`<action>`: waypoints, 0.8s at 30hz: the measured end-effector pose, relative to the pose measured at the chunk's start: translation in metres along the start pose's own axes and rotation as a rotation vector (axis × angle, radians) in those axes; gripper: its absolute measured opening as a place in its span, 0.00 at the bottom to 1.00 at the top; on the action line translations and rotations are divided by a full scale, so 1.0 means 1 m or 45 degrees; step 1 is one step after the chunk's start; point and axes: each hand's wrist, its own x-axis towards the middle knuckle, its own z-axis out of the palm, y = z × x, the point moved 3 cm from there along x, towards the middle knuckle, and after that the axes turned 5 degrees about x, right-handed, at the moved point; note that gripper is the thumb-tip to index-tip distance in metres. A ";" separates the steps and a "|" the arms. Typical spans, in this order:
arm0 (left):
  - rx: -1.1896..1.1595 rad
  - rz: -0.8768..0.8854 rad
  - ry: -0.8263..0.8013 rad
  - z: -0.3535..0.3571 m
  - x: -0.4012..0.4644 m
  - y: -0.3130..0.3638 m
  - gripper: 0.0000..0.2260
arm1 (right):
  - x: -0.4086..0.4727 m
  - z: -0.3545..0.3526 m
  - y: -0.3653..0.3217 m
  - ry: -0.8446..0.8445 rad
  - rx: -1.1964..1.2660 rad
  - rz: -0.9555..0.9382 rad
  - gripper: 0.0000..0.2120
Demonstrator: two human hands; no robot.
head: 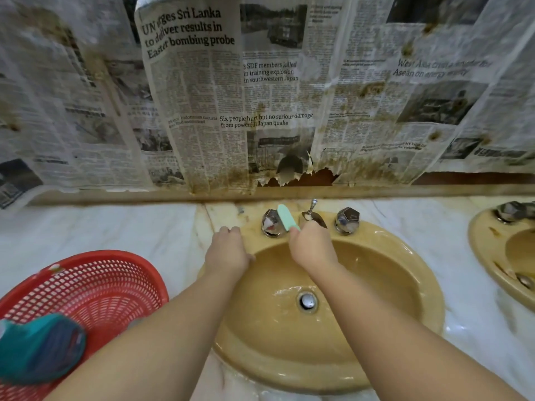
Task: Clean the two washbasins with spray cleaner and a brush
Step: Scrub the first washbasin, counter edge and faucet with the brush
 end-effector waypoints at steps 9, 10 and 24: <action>-0.107 0.504 0.213 -0.031 0.009 0.043 0.20 | 0.025 0.003 -0.004 0.017 0.044 0.117 0.14; -0.056 0.579 0.201 -0.032 0.010 0.048 0.19 | 0.022 0.007 0.005 0.021 0.150 0.175 0.14; 0.219 0.677 0.123 -0.028 0.012 0.056 0.29 | 0.008 0.034 0.012 -0.019 0.218 0.295 0.14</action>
